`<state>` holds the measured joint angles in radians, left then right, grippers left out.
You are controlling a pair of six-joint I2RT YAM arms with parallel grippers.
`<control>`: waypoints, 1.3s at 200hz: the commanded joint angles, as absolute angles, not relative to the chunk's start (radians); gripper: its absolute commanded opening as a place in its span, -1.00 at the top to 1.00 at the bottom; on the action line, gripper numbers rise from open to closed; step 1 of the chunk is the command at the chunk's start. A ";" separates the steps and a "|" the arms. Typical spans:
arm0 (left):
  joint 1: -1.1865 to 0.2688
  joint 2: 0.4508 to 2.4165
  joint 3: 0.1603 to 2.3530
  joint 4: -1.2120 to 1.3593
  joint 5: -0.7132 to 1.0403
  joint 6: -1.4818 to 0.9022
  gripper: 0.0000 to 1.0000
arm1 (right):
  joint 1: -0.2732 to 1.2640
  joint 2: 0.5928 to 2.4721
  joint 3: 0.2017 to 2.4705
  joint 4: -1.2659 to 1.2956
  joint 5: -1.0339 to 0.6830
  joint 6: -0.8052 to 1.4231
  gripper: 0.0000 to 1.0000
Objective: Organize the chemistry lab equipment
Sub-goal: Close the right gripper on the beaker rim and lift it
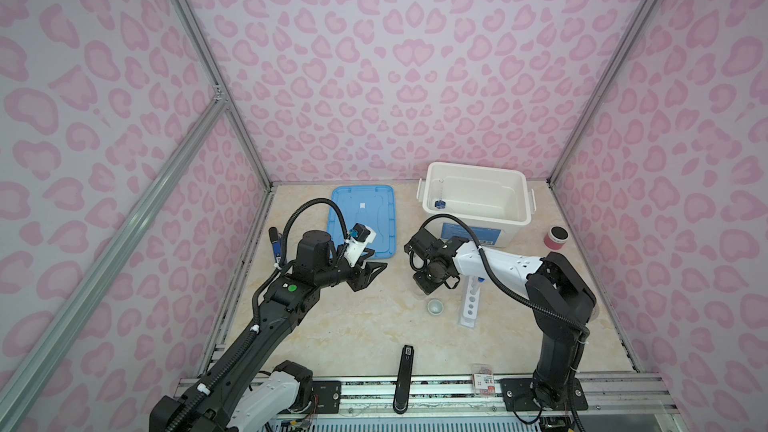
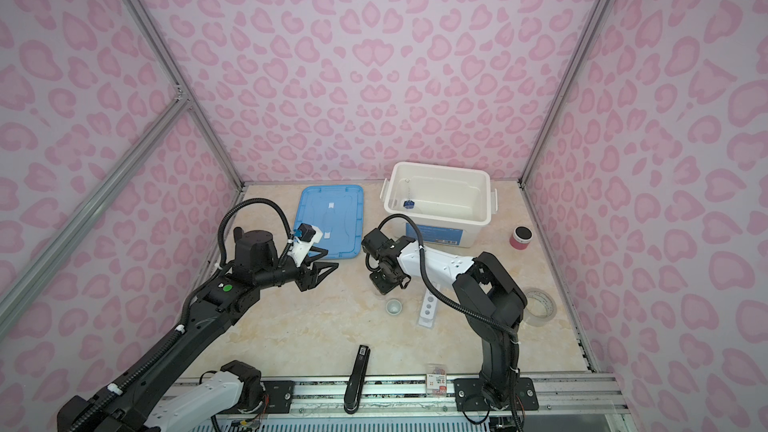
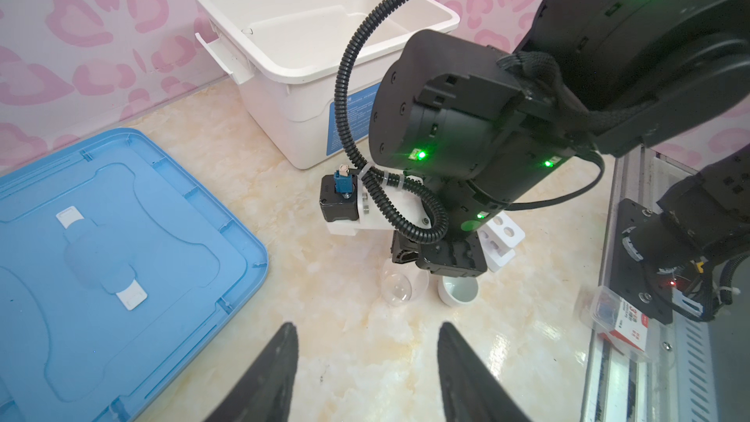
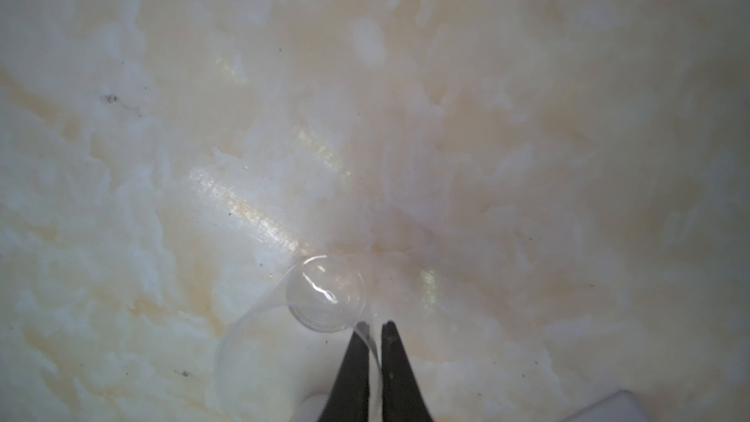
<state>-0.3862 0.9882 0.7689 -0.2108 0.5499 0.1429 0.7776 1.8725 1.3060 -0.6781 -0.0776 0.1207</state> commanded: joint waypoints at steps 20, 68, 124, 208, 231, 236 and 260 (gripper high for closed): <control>-0.386 0.989 0.775 -0.200 0.552 0.156 -0.14 | 0.781 1.876 1.321 -0.699 -0.058 0.115 0.82; -0.385 0.990 0.775 -0.199 0.554 0.156 -0.14 | 0.780 1.863 1.340 -0.721 -0.054 0.107 0.83; -0.385 0.990 0.775 -0.201 0.558 0.156 -0.13 | 0.780 1.844 1.345 -0.732 -0.060 0.106 0.84; -0.385 0.982 0.776 -0.200 0.560 0.155 -0.13 | 0.755 1.758 1.409 -0.806 -0.105 0.098 0.84; -0.385 0.982 0.776 -0.200 0.561 0.154 -0.13 | 0.742 1.730 1.451 -0.847 -0.095 0.089 0.84; -0.385 0.980 0.776 -0.199 0.561 0.155 -0.13 | 0.739 1.722 1.460 -0.855 -0.090 0.087 0.84; -0.385 0.985 0.779 -0.198 0.568 0.152 -0.13 | 0.713 1.691 1.526 -0.901 -0.073 0.070 0.84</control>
<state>-0.3862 0.9867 0.7692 -0.2111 0.5514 0.1429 0.7330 1.7123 1.4769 -0.8371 -0.0978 0.0925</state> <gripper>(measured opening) 0.564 0.080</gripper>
